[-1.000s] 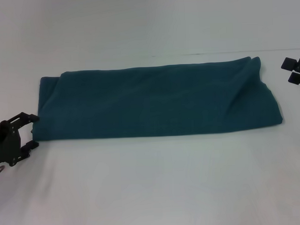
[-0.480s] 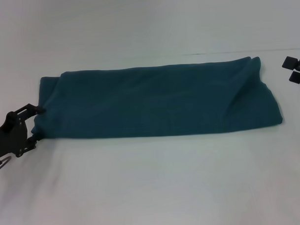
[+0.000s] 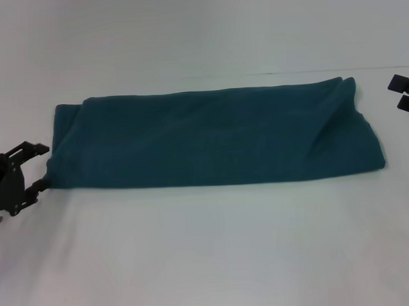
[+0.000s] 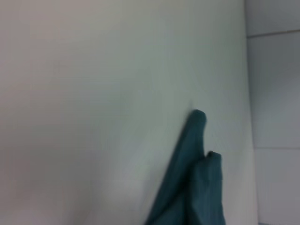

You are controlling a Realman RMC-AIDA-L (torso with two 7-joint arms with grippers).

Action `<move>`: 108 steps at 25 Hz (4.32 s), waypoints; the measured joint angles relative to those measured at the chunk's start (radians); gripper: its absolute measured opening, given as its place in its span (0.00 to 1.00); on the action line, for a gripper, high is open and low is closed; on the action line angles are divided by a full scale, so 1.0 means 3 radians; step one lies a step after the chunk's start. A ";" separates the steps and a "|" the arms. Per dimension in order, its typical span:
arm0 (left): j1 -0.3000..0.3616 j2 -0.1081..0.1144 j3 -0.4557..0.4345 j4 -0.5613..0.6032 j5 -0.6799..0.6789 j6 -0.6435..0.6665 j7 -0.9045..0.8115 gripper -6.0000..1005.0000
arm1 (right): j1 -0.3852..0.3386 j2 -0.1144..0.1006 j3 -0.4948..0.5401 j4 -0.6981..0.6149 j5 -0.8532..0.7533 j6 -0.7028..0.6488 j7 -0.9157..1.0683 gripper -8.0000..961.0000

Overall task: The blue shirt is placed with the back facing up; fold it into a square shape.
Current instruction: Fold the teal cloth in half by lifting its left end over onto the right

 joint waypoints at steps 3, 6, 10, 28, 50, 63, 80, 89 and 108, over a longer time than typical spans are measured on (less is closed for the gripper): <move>0.0037 -0.0003 -0.0020 0.0005 -0.0002 -0.0018 -0.0001 0.78 | 0.0004 -0.0003 0.0014 0.0000 -0.0001 0.0004 0.0000 0.87; 0.0048 -0.0006 -0.0021 -0.0004 -0.0001 -0.0055 -0.0005 0.78 | 0.0011 -0.0004 0.0025 0.0000 -0.0010 0.0005 0.0000 0.87; 0.0022 -0.0008 -0.0001 -0.0032 0.0001 -0.0127 -0.0022 0.78 | 0.0017 -0.0004 0.0025 0.0000 -0.0013 0.0005 0.0000 0.87; -0.0048 -0.0014 0.0017 -0.0141 0.0005 -0.0324 -0.0045 0.78 | 0.0008 -0.0011 0.0030 0.0002 0.0001 0.0005 0.0000 0.87; -0.0234 -0.0014 0.0027 -0.0207 -0.0137 -0.0243 0.0165 0.78 | -0.0001 -0.0012 0.0075 0.0005 0.0000 0.0011 -0.0005 0.87; -0.0148 -0.0038 0.0073 -0.0237 -0.0245 -0.0209 0.0221 0.78 | 0.0008 -0.0016 0.0122 0.0034 -0.0011 0.0008 -0.0031 0.87; -0.0138 -0.0055 0.0145 -0.0098 -0.0408 -0.0020 0.0342 0.78 | -0.0018 -0.0018 0.0122 0.0036 -0.0007 -0.0025 -0.0033 0.87; -0.0150 -0.0050 0.0187 -0.0251 -0.0191 -0.0272 0.0244 0.78 | -0.0052 -0.0019 0.0122 0.0036 -0.0003 -0.0026 -0.0037 0.87; -0.0224 -0.0082 0.0108 -0.0101 -0.0370 -0.0135 0.0438 0.78 | -0.0073 -0.0017 0.0152 0.0036 0.0000 -0.0031 -0.0041 0.87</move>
